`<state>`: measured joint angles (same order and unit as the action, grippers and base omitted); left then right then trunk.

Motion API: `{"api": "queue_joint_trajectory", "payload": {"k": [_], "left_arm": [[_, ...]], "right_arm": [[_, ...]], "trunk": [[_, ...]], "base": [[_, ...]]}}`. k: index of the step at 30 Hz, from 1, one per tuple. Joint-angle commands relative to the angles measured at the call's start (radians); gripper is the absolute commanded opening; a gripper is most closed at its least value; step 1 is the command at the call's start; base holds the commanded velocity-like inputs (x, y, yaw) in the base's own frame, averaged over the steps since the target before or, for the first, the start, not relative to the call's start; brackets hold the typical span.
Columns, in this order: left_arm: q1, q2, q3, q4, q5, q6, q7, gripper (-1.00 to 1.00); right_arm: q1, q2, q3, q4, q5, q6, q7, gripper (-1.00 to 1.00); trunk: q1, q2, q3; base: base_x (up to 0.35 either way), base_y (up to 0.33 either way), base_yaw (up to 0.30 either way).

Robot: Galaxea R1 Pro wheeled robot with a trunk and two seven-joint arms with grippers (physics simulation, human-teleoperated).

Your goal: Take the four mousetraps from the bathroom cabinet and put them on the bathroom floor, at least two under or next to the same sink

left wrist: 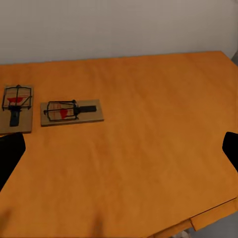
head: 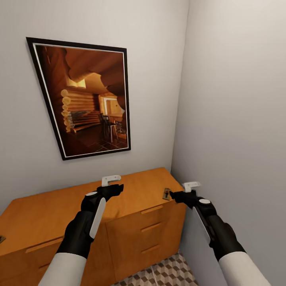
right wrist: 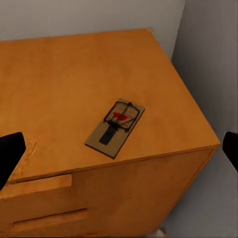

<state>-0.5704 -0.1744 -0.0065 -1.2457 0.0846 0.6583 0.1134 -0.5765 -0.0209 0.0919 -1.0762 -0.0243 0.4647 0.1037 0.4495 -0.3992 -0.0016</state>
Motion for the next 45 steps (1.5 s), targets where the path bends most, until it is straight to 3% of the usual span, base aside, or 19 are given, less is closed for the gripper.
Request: {"api": "queue_joint_trajectory", "payload": {"k": [1,4,12,22,32,45], "left_arm": [[0.0,0.0,-0.001,-0.001,0.009,0.004,0.008,1.0],[0.0,0.0,-0.001,0.001,0.009,0.003,0.008,1.0],[0.0,0.0,-0.001,0.001,0.008,0.003,0.008,1.0],[0.0,0.0,-0.002,0.002,0.007,-0.001,0.008,1.0],[0.0,0.0,-0.001,0.002,-0.021,-0.002,0.009,1.0],[0.0,0.0,-0.001,0.002,-0.029,-0.002,0.008,1.0]], "right_arm": [[0.0,-0.001,0.012,0.0,-0.013,0.008,0.02,1.0],[0.0,-0.001,0.037,0.006,-0.039,0.017,0.065,1.0],[0.0,-0.001,0.053,0.056,-0.055,0.02,0.087,1.0],[0.0,-0.001,0.054,0.107,-0.053,0.012,0.089,1.0],[0.0,-0.001,0.053,0.109,-0.049,0.011,0.074,1.0],[0.0,-0.001,0.052,0.105,-0.043,0.003,0.046,1.0]], "trunk": [[0.0,-0.001,0.0],[0.0,-0.001,0.0],[0.0,-0.001,0.0],[0.0,-0.001,0.0],[0.0,-0.001,0.0],[0.0,-0.001,0.0]], "base": [[0.02,-0.006,0.0],[0.011,-0.004,0.0],[0.003,-0.001,0.0],[0.001,0.031,0.0],[0.099,0.241,0.0],[0.144,0.159,0.0]]}}
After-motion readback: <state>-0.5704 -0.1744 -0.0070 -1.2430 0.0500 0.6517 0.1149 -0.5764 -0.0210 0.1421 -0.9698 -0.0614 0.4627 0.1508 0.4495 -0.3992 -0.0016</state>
